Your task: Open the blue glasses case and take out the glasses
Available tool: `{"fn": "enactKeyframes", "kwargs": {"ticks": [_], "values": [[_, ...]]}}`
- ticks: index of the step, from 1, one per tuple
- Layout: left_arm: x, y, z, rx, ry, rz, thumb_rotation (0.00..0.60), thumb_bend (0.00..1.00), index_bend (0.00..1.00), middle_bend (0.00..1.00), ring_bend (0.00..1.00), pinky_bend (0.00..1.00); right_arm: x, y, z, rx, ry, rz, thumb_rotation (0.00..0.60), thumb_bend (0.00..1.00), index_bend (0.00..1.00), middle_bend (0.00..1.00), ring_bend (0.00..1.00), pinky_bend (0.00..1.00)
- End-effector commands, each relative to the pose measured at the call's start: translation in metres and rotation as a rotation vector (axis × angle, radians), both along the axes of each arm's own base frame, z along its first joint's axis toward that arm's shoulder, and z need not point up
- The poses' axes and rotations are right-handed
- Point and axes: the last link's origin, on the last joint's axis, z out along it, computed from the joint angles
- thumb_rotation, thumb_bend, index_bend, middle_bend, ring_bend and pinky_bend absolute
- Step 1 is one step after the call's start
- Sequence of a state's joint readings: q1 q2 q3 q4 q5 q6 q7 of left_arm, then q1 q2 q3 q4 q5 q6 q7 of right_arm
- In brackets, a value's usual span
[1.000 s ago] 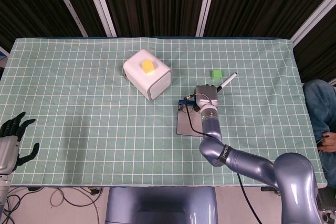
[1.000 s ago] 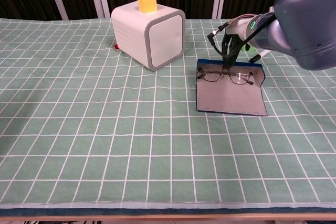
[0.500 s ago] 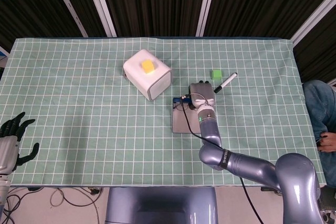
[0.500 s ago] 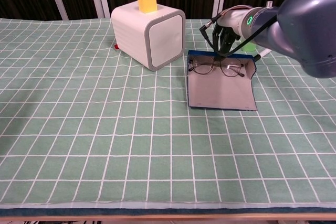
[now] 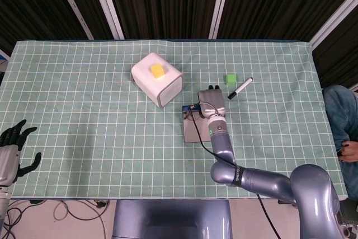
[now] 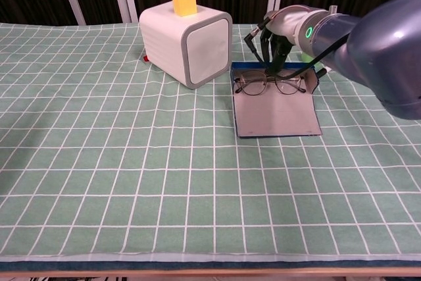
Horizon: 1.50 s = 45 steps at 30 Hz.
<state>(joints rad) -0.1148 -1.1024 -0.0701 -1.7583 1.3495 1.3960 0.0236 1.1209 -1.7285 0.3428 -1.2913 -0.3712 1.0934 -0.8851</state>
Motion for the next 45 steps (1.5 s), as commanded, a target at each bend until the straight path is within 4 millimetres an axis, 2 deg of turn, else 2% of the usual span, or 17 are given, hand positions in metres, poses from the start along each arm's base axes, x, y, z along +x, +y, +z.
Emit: {"fn": "enactKeyframes", "kwargs": {"ticks": [1,33,45], "values": [[0.0000,0.0001,0.0001,0.000,0.000,0.000,0.600,0.38,0.16,0.00,0.00,0.00,0.0007,0.0015,-0.0015,-0.006,0.007,0.003,0.600,0.44,0.58,0.51,0.24,0.21],[-0.0004,0.0000,0.0000,-0.003,0.001,0.002,0.600,0.38,0.16,0.00,0.00,0.00,0.0071,0.0082,-0.0052,-0.056,0.065,-0.008,0.600,0.44,0.58,0.51,0.24,0.21],[-0.0005,0.0001,0.0000,-0.002,0.001,0.003,0.600,0.38,0.16,0.00,0.00,0.00,0.0062,-0.0014,0.0002,-0.072,0.065,-0.026,0.600,0.44,0.58,0.51,0.24,0.21]]}}
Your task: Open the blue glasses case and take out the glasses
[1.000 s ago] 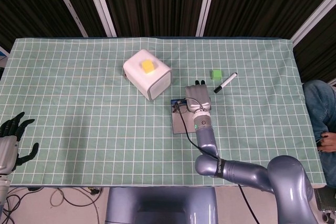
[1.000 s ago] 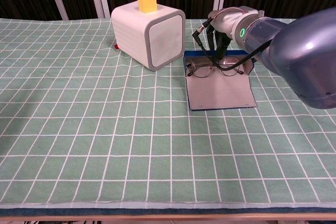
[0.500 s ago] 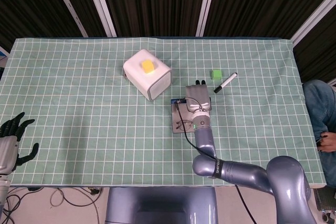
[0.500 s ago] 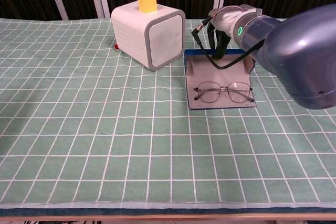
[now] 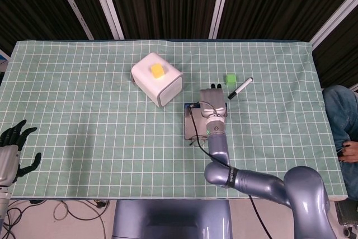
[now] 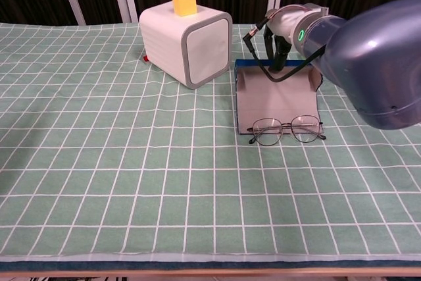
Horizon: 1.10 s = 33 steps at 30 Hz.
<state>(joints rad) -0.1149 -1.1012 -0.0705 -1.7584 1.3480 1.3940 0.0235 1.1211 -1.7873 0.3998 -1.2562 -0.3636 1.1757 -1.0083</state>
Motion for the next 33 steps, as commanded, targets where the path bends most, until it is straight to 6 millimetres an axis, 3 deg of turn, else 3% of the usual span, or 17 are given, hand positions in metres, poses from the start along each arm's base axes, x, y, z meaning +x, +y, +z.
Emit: {"fn": "enactKeyframes", "kwargs": {"ticks": [1,14,33], "values": [[0.000,0.000,0.000,-0.002,0.001,0.001,0.600,0.38,0.16,0.00,0.00,0.00,0.001,-0.002,0.003,-0.011,-0.010,0.008,0.600,0.44,0.58,0.51,0.24,0.21],[0.000,0.000,0.000,-0.002,-0.001,0.004,0.600,0.38,0.16,0.00,0.00,0.00,-0.003,-0.019,0.025,-0.055,-0.095,0.023,0.600,0.44,0.59,0.50,0.24,0.21],[-0.001,0.001,0.001,-0.001,-0.001,0.016,0.600,0.38,0.16,0.00,0.00,0.00,-0.048,-0.044,0.092,-0.153,-0.088,0.010,0.600,0.44,0.60,0.49,0.24,0.21]]}}
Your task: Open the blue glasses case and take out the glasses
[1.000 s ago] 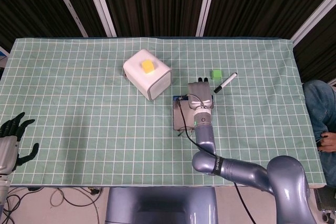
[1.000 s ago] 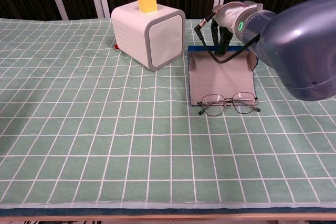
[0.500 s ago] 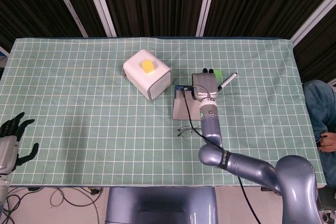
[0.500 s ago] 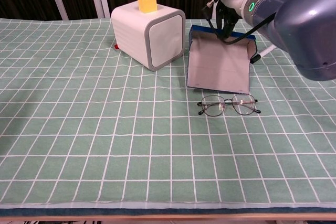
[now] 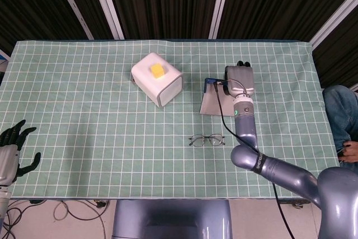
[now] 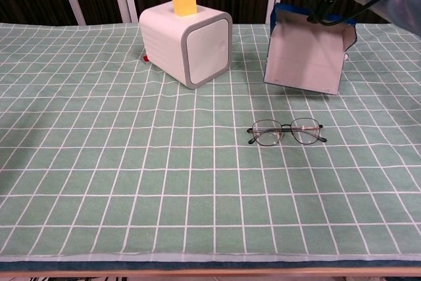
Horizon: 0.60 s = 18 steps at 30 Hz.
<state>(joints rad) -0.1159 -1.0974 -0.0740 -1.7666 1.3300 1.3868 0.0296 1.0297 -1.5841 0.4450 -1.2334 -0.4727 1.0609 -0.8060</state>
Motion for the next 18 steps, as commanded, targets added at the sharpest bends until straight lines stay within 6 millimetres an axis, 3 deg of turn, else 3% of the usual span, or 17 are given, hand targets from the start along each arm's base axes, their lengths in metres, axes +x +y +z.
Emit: {"fn": "enactKeyframes", "kwargs": {"ticks": [1,6,18], "values": [[0.000,0.000,0.000,0.000,0.001,0.000,0.600,0.38,0.16,0.00,0.00,0.00,-0.008,-0.002,0.009,0.000,0.024,0.002,0.600,0.44,0.60,0.49,0.24,0.21],[0.000,0.000,0.000,0.005,0.002,0.001,0.600,0.38,0.16,0.00,0.00,0.00,-0.024,-0.006,0.023,-0.017,0.071,-0.002,0.600,0.44,0.60,0.48,0.24,0.21],[0.000,0.001,0.000,0.016,0.009,0.001,0.600,0.38,0.16,0.00,0.00,0.00,-0.062,-0.018,0.026,-0.026,0.108,-0.034,0.600,0.44,0.59,0.41,0.21,0.21]]}}
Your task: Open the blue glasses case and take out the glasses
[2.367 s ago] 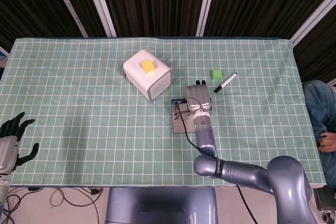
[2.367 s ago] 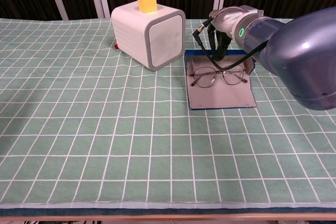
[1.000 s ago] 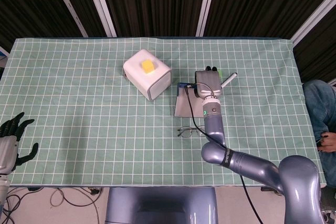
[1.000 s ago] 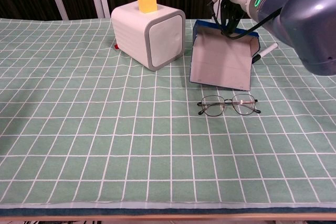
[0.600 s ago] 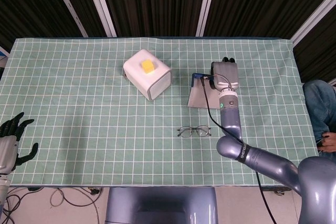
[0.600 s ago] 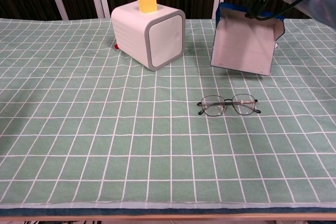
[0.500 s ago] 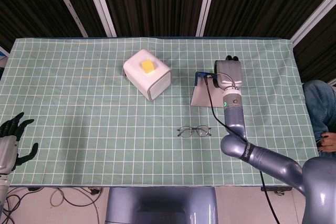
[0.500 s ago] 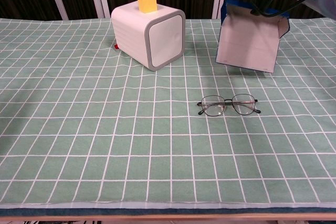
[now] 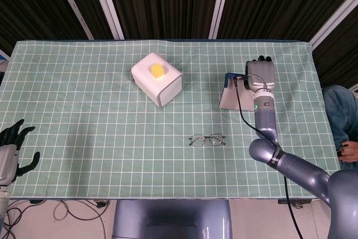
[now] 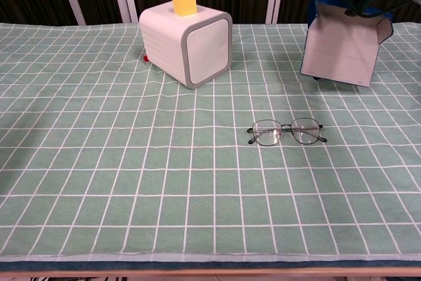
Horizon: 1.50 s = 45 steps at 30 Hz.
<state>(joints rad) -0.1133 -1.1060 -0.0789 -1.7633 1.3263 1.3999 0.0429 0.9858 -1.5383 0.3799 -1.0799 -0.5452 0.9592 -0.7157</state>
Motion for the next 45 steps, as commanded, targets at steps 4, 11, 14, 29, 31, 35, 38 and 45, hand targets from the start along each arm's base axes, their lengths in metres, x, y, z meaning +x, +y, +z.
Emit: {"fn": "enactKeyframes", "kwargs": {"ticks": [4,11,14,29,31,35,38,45], "values": [[0.000,0.001,-0.001,-0.003,0.000,0.003,0.600,0.38,0.16,0.00,0.00,0.00,-0.022,-0.002,-0.009,0.021,0.008,-0.045,0.600,0.41,0.54,0.37,0.19,0.19],[0.000,0.001,-0.001,0.000,0.000,0.000,0.600,0.38,0.16,0.00,0.00,0.00,-0.029,0.000,-0.020,0.063,-0.052,-0.103,0.600,0.23,0.28,0.09,0.03,0.19],[0.000,0.001,-0.001,0.002,0.001,0.001,0.600,0.38,0.16,0.00,0.00,0.00,-0.029,0.000,-0.023,0.080,-0.045,-0.116,0.600,0.16,0.18,0.00,0.00,0.19],[0.002,0.001,0.000,0.009,0.002,-0.019,0.600,0.38,0.16,0.00,0.00,0.00,-0.031,0.031,0.041,0.024,-0.124,-0.062,0.600,0.15,0.17,0.01,0.00,0.19],[0.002,0.001,0.000,0.012,0.004,-0.028,0.600,0.38,0.16,0.00,0.00,0.00,-0.037,0.044,0.057,-0.009,-0.130,-0.039,0.600,0.15,0.17,0.01,0.00,0.19],[0.004,-0.001,-0.001,0.010,0.010,-0.043,0.600,0.38,0.16,0.00,0.00,0.00,-0.058,0.078,0.087,-0.064,-0.073,-0.011,0.600,0.15,0.17,0.05,0.01,0.19],[0.006,-0.002,-0.002,0.010,0.017,-0.056,0.600,0.38,0.16,0.00,0.00,0.00,-0.073,0.107,0.103,-0.086,-0.059,-0.005,0.600,0.15,0.17,0.06,0.01,0.19],[0.010,-0.007,-0.001,0.021,0.035,-0.093,0.600,0.38,0.16,0.00,0.00,0.00,-0.105,0.173,0.121,-0.121,-0.048,0.015,0.600,0.15,0.17,0.06,0.01,0.19]]}}
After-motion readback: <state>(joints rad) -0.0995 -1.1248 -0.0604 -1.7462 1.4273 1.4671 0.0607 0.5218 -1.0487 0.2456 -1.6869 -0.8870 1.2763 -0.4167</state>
